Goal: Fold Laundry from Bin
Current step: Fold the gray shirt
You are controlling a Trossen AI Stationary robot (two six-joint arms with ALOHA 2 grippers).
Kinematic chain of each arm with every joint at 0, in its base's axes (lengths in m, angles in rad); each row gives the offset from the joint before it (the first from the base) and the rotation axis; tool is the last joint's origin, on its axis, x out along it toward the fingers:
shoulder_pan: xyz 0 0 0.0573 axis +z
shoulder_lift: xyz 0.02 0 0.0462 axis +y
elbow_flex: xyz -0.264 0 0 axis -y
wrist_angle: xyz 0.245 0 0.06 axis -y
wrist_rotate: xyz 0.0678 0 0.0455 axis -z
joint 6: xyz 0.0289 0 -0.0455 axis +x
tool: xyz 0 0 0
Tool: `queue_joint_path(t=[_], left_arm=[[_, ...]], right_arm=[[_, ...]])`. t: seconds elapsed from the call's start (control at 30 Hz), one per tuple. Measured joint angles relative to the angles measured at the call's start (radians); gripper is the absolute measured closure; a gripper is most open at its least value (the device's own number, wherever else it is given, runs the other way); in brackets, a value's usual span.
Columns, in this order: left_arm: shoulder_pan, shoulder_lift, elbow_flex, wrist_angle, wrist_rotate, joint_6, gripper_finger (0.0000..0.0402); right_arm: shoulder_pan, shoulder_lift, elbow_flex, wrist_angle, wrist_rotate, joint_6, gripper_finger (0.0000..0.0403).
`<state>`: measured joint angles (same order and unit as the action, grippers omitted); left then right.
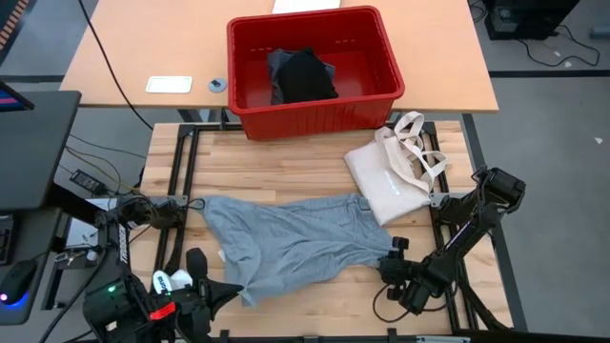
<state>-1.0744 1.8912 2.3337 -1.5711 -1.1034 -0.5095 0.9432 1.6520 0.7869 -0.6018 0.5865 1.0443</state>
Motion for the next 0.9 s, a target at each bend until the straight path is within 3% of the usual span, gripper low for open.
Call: queue_joint_path(t=[0.2, 0.43, 0.9], left_arm=[[0.0, 0.0, 0.0, 0.0, 0.021, -0.002, 0.0395], [0.0, 0.0, 0.0, 0.0, 0.024, -0.004, 0.0395], [0.001, 0.0, 0.0, 0.0, 0.024, -0.003, 0.0395]], right_arm=[[-0.001, 0.0, -0.039, 0.055, -0.011, 0.01, 0.0283], [-0.001, 0.0, -0.041, 0.056, -0.015, 0.018, 0.0388], [-0.002, -0.035, 0.053, -0.033, -0.083, -0.032, 0.0383]])
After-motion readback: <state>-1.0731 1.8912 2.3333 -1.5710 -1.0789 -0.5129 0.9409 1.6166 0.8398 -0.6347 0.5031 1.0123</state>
